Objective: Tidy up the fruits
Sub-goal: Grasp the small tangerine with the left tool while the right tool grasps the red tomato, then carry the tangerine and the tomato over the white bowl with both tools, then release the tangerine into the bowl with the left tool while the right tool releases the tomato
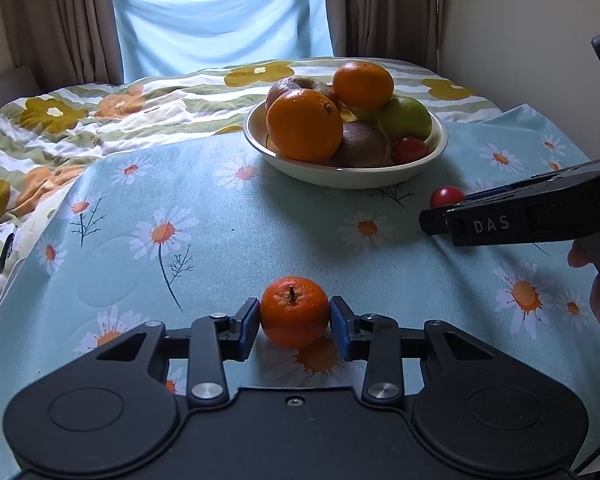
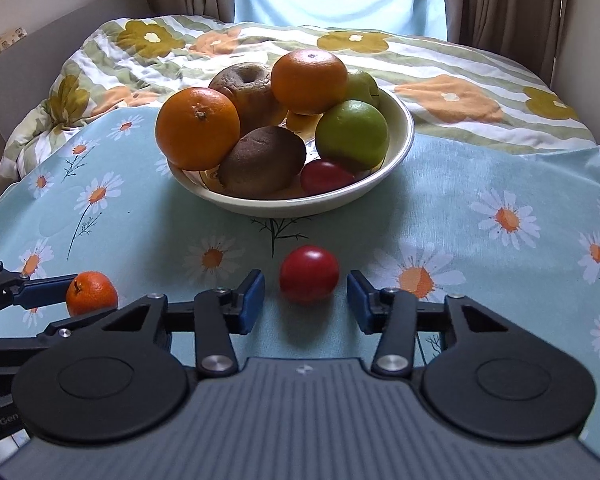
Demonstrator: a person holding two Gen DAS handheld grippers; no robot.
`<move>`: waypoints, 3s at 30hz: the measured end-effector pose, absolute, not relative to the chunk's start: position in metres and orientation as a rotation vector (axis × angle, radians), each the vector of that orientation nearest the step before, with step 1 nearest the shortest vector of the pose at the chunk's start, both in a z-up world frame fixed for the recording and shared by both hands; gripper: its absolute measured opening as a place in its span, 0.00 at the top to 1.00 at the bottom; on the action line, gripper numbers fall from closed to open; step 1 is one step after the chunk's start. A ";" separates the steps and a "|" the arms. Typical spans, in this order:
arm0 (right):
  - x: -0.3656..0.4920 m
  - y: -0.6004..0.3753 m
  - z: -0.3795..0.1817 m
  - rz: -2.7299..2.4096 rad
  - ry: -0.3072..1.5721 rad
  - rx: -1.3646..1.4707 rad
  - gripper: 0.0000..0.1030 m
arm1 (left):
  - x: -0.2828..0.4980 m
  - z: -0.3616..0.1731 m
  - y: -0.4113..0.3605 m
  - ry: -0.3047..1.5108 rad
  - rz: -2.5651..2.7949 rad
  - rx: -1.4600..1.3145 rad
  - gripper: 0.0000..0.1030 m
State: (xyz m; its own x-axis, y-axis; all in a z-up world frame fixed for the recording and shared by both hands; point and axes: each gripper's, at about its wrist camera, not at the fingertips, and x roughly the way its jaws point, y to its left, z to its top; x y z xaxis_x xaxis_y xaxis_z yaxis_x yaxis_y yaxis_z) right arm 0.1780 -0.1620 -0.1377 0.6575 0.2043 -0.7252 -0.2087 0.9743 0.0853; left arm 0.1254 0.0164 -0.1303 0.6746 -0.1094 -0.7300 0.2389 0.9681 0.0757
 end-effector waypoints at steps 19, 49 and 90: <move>0.159 -0.163 -0.092 0.243 0.771 0.011 0.55 | 0.105 -0.085 0.023 0.776 -0.159 0.121 0.60; 0.159 -0.200 0.018 0.240 0.696 -0.013 0.55 | 0.161 -0.001 -0.039 0.694 -0.299 0.200 0.60; 0.249 -0.200 -0.018 0.216 0.797 0.053 0.55 | 0.213 -0.034 -0.010 0.709 -0.288 0.251 0.08</move>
